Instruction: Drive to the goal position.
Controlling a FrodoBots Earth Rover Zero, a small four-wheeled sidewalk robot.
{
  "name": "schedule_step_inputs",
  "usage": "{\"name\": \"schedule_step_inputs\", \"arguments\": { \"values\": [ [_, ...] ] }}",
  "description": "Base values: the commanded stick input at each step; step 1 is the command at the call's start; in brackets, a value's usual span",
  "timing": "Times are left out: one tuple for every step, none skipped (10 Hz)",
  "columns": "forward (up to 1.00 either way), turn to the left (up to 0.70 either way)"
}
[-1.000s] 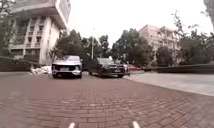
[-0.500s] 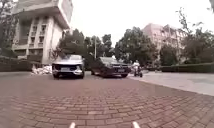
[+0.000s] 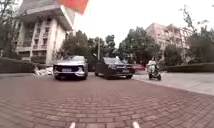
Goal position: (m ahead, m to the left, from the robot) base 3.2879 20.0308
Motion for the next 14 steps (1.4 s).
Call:
{"name": "schedule_step_inputs", "arguments": {
  "values": [
    [0.55, 0.05],
    [0.45, 0.00],
    [0.45, 0.00],
    [0.45, 0.00],
    [0.45, 0.00],
    [0.45, 0.00],
    [0.45, 0.00],
    [0.45, 0.00],
    [0.45, 0.00],
    [0.45, 0.00],
    [0.45, 0.00],
    [0.45, 0.00],
    [0.45, 0.00],
    [0.45, 0.00]
  ]
}}
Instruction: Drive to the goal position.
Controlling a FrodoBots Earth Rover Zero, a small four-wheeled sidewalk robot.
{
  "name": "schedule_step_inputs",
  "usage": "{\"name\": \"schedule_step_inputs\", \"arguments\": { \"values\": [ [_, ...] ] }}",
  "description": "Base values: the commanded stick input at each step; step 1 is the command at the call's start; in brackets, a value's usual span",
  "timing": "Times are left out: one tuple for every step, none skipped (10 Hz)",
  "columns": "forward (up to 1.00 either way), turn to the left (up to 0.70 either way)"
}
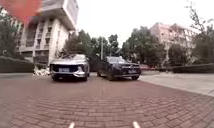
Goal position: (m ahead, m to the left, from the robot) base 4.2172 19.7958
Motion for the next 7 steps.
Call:
{"name": "schedule_step_inputs", "arguments": {
  "values": [
    [0.45, 0.00],
    [0.45, 0.00],
    [0.45, 0.00],
    [0.45, 0.00],
    [0.45, 0.00],
    [0.45, 0.00],
    [0.53, 0.00]
  ]
}}
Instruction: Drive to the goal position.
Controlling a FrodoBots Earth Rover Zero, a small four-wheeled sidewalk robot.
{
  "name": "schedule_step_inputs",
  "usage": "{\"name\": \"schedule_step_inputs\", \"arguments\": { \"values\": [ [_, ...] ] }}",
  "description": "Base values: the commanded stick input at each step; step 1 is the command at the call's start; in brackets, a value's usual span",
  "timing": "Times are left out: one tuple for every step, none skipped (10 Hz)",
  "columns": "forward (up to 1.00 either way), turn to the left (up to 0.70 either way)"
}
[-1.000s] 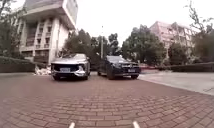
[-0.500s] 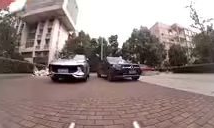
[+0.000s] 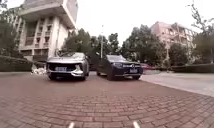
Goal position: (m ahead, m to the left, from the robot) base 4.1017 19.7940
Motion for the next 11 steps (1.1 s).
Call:
{"name": "schedule_step_inputs", "arguments": {
  "values": [
    [0.70, 0.00],
    [0.70, 0.00],
    [0.70, 0.00],
    [0.70, 0.00],
    [0.70, 0.00],
    [0.70, 0.00],
    [0.70, 0.00],
    [0.70, 0.00],
    [0.70, 0.00],
    [0.70, 0.00],
    [0.70, 0.00]
  ]
}}
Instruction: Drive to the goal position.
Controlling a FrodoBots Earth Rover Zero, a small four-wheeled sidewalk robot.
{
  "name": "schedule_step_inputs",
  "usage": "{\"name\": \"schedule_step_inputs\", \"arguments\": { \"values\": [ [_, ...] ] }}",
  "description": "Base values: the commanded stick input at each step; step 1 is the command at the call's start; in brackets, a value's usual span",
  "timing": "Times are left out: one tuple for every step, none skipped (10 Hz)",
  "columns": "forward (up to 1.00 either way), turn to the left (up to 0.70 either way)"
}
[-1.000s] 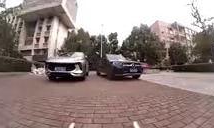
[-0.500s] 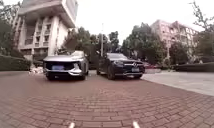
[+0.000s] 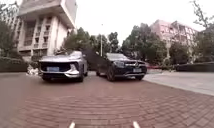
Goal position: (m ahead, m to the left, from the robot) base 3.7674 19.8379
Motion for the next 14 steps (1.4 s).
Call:
{"name": "schedule_step_inputs", "arguments": {
  "values": [
    [0.70, 0.00],
    [0.70, 0.00],
    [0.70, 0.00],
    [0.70, 0.00],
    [0.70, 0.00],
    [0.70, 0.00],
    [0.70, 0.00],
    [0.70, 0.00],
    [0.70, 0.00],
    [0.70, 0.00],
    [0.70, 0.00],
    [0.62, 0.00],
    [0.49, 0.00],
    [0.45, 0.03]
  ]
}}
